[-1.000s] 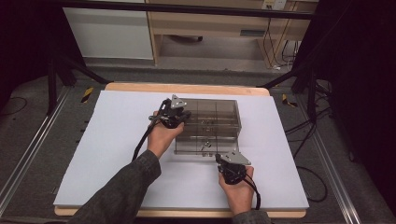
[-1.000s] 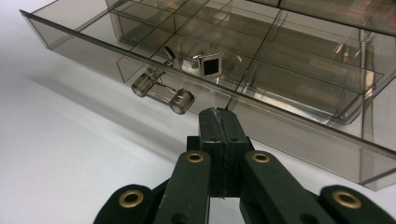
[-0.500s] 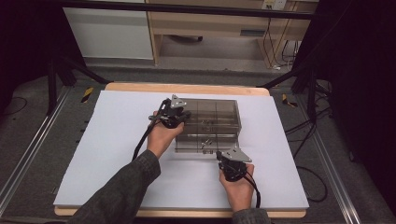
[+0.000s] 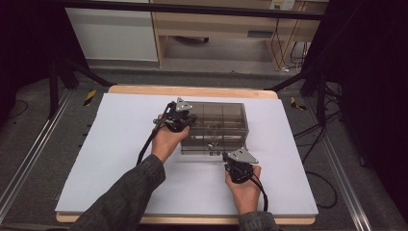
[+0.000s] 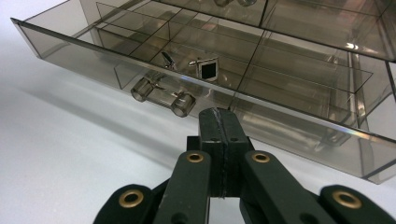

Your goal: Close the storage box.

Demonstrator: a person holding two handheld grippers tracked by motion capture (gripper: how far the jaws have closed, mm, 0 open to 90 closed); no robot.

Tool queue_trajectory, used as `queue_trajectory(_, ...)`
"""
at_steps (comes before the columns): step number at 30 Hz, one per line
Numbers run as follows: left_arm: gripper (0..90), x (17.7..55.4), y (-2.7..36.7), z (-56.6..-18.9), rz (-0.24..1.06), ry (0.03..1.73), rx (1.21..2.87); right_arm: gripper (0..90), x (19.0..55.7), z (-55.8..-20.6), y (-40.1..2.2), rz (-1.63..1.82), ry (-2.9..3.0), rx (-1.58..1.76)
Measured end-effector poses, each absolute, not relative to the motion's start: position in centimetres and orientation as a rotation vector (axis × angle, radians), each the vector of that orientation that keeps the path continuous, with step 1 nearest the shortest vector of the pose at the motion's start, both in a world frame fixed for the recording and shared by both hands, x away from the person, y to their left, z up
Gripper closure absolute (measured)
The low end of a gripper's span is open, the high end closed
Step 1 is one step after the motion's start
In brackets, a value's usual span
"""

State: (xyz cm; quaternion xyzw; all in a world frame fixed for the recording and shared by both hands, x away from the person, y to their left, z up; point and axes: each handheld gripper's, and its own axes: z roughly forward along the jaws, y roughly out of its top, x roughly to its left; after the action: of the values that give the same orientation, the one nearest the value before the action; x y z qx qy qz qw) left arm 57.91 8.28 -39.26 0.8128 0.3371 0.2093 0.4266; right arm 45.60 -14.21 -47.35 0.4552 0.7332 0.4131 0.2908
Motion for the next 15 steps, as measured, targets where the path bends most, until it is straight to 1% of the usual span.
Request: queue_trajectory(15, 90.0, 57.9, 8.0, -39.3, 0.525, 0.838, 2.036, 90.0, 46.9, -47.2, -14.0, 1.105, 1.95, 1.221)
